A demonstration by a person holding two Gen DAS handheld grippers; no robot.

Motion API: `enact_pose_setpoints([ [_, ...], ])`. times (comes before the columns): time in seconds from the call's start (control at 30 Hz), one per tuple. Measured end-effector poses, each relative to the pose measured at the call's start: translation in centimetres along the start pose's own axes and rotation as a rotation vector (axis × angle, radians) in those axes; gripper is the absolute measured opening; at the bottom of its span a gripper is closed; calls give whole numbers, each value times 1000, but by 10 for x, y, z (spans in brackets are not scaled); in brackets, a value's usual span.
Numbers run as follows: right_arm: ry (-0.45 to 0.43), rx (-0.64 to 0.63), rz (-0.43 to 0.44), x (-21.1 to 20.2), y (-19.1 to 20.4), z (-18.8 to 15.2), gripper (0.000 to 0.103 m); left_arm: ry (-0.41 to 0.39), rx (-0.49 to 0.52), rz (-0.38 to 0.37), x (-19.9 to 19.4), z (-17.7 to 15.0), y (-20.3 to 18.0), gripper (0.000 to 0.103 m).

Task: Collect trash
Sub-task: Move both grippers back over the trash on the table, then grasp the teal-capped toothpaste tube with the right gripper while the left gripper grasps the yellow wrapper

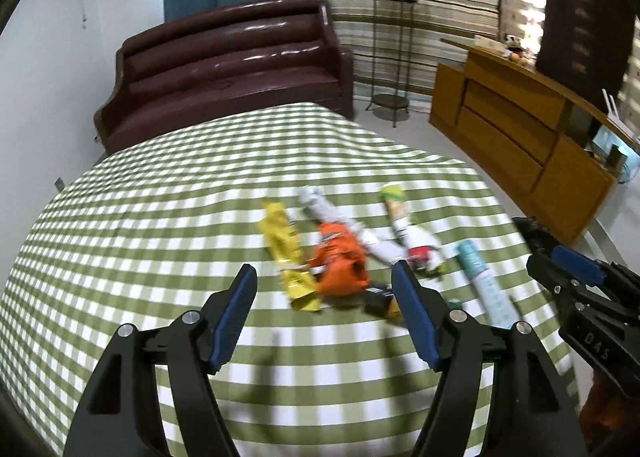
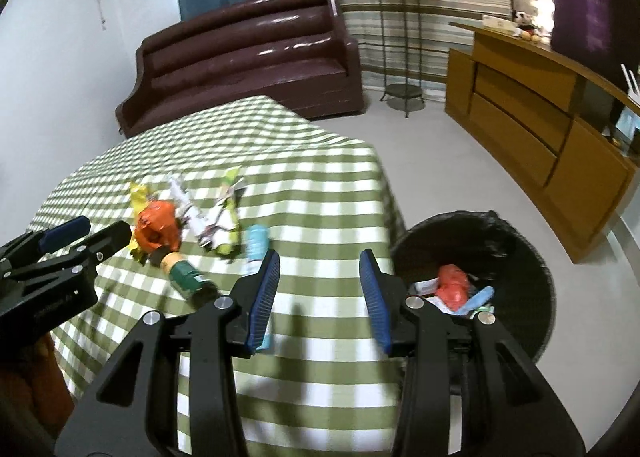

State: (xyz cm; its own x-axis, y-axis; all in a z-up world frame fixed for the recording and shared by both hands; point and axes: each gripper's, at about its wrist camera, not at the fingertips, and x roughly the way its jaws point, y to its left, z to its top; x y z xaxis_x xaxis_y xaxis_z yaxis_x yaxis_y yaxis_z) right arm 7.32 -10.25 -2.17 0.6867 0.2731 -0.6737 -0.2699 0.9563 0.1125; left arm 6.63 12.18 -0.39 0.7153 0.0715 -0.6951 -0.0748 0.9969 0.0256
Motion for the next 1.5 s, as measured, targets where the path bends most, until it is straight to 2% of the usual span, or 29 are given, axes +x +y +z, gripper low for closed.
enact_pose_setpoints([
  [0.33,71,-59,6,21,34,-1,38,26,-54,48,3,-8,38,68],
  [0.6,111,-97,-15,31,44,-5,17,37,-58,53,4,-11,43,72],
  [1.07,56,-64,-28,18,30,4,15,30,-30,31,14,2,21,72],
  [1.5,31,-28,-33,28,8,21,15,51,-61,68,41,20,37,72],
])
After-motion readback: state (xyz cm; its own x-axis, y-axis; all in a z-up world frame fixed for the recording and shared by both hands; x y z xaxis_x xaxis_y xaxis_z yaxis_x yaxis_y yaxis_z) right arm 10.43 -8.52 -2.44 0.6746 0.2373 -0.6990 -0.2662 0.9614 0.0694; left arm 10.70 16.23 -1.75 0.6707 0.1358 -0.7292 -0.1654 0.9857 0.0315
